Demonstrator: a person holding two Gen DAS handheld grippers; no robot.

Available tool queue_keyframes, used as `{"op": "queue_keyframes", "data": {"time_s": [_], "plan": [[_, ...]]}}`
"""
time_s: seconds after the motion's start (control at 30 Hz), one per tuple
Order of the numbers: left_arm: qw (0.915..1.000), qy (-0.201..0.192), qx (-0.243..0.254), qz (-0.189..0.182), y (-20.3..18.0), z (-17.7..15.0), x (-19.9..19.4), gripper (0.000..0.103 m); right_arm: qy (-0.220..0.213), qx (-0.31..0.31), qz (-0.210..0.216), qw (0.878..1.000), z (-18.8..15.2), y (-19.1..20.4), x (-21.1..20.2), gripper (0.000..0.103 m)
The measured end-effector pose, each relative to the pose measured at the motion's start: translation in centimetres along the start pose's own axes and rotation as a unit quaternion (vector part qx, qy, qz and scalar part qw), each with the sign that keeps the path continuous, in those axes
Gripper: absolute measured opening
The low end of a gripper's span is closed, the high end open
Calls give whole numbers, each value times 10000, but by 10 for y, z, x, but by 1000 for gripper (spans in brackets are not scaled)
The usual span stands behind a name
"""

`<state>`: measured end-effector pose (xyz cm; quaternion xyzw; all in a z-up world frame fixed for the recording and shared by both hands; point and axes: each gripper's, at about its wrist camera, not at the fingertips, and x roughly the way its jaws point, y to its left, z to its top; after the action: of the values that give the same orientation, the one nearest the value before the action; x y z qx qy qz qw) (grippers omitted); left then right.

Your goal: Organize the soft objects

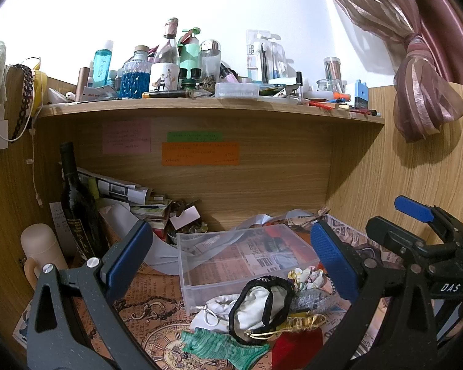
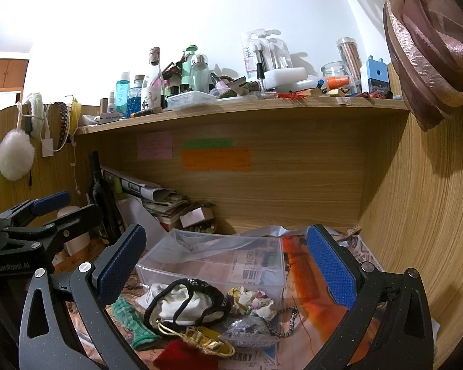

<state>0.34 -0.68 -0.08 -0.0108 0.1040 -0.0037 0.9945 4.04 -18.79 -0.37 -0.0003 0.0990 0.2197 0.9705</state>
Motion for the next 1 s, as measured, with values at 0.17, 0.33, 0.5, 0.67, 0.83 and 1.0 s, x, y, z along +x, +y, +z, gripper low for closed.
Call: {"op": "queue_keyframes", "data": {"time_s": [0.17,0.33,0.5,0.67,0.83,1.0], "plan": [[10000,53,-5,-40,0,-4,2,103,65,6,17,10000,-2,-1,4,103],[9993,318,-84,-155,7,-18,12,103,427,10,-3,9991,-16,-6,17,103],[9962,855,-20,-135,14,-41,30,103,831,104,-114,9964,-38,-17,33,103],[9901,1374,-189,-208,25,-70,46,95,1322,220,-178,9908,-64,-30,46,103],[9803,1909,-491,-111,40,-100,62,84,1828,418,-56,9823,-86,-39,55,91],[9714,2244,-753,-192,49,-119,71,83,2125,489,300,9755,-104,-31,59,85]]}}
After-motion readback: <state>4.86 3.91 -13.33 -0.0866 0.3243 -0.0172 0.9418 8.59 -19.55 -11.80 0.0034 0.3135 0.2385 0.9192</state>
